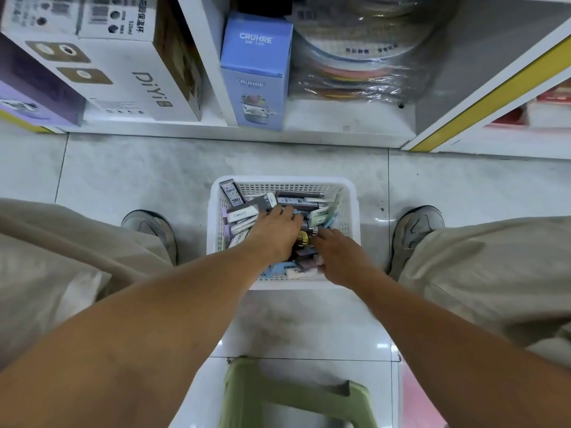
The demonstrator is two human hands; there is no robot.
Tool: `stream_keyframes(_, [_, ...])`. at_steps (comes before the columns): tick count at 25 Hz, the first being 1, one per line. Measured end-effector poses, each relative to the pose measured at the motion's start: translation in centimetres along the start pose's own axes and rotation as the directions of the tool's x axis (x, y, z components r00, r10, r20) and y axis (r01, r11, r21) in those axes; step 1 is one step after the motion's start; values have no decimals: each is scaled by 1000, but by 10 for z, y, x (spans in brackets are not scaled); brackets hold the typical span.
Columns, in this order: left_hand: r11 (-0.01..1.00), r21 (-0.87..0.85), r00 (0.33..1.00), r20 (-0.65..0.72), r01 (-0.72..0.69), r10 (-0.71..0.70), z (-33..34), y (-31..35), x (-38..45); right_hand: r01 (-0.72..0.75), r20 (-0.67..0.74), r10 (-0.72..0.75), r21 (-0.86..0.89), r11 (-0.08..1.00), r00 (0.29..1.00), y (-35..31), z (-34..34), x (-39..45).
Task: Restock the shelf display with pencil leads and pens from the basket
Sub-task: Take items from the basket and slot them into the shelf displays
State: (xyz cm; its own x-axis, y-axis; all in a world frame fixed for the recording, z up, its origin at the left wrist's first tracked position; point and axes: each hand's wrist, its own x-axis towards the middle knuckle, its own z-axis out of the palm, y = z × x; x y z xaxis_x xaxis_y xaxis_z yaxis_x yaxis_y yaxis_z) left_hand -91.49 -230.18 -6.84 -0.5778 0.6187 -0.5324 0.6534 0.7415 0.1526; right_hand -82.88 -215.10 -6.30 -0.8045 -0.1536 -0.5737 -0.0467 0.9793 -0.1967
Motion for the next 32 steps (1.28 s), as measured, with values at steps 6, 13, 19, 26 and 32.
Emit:
stream_keyframes(6, [999, 16, 999, 2, 48, -48, 2, -4, -3, -61, 12, 60, 58, 996, 998, -7, 1, 8])
stream_keyframes(13, [987, 158, 999, -4, 33, -33, 3, 6, 10, -12, -67, 18, 84, 996, 998, -1, -1, 7])
stream_keyframes(19, [998, 66, 1000, 20, -6, 4, 5, 1, 12, -30, -135, 59, 206, 978, 989, 2, -8, 5])
stream_keyframes(26, [974, -225, 997, 79, -2, 20, -20, -34, 10, -75, -135, 178, 550, 832, 975, 2, -36, 13])
stream_keyframes(32, [610, -770, 977, 80, 185, -196, -35, -44, -9, -202, 9, 418, 886, 419, 908, 1, -50, 7])
